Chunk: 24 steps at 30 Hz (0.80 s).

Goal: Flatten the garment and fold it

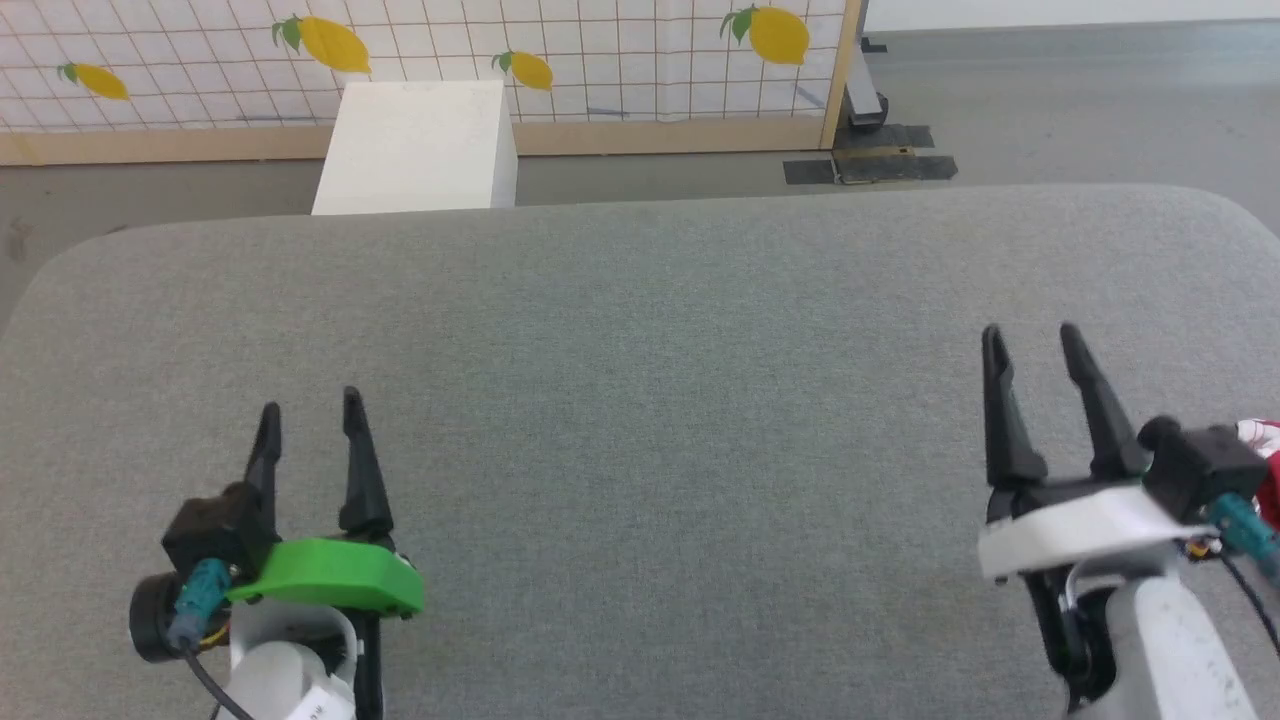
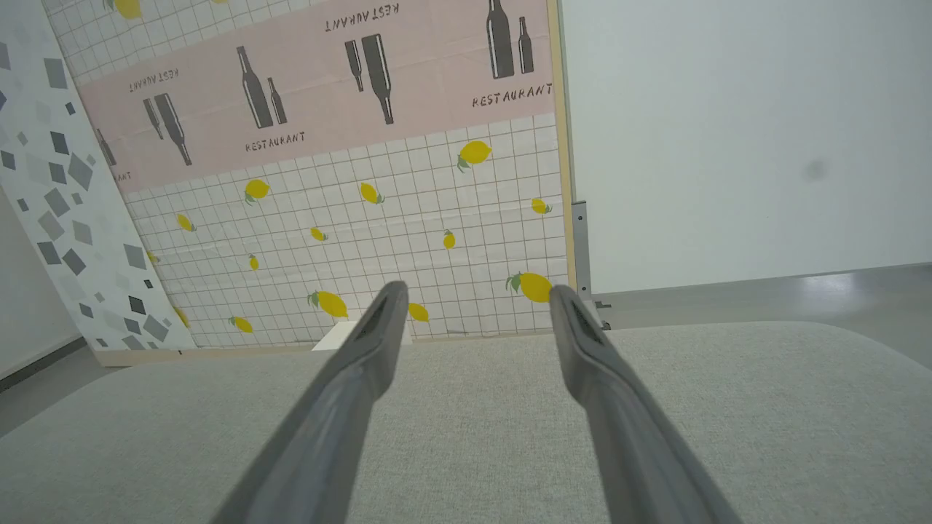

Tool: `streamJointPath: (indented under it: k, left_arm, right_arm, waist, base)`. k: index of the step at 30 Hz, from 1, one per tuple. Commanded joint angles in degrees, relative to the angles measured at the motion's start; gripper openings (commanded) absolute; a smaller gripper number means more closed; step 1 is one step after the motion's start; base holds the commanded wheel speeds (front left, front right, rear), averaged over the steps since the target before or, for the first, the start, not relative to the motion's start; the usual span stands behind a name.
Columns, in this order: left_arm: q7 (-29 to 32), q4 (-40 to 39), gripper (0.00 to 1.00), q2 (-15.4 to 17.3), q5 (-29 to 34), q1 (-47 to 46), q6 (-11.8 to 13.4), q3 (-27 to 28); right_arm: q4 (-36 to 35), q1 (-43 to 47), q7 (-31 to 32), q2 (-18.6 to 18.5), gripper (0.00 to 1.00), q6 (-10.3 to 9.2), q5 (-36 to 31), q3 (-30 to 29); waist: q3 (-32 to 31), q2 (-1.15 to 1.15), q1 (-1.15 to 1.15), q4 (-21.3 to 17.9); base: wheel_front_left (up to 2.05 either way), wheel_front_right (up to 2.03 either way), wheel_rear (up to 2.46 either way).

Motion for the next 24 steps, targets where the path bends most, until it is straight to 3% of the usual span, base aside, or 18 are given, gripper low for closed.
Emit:
streamJointPath:
  k: [1,22,23,24]
  left_arm:
    - [-0.3,0.6,1.0,-0.2,-0.2,0.8,0.2,-0.6]
    - [-1.2,5.6,1.0,0.2,1.8,1.6,0.0,-3.7]
    - [-0.7,5.5,0.0,-0.2,1.1,1.4,0.0,-3.9]
    - [-0.7,5.6,0.0,-0.2,1.1,1.4,0.0,-3.9]
  right_arm:
    - [0.2,1.7,-0.5,0.0,1.0,-0.09,-0.4,0.6]
    - [1.3,7.8,-0.7,0.0,1.0,-0.09,-0.4,3.2]
    - [1.2,6.9,-0.4,0.0,0.0,0.0,-0.8,3.1]
    - [1.2,6.9,-0.4,0.0,0.0,0.0,-0.8,3.1]
  waist:
    - [-0.2,0.0,0.0,0.2]
    - [-0.6,0.0,0.0,0.2]
    - [-0.6,0.0,0.0,0.2]
    - [-0.6,0.0,0.0,0.2]
  base:
    - [0.0,0.0,0.0]
    - [0.0,0.0,0.0]
    - [0.0,0.0,0.0]
    - [0.0,0.0,0.0]
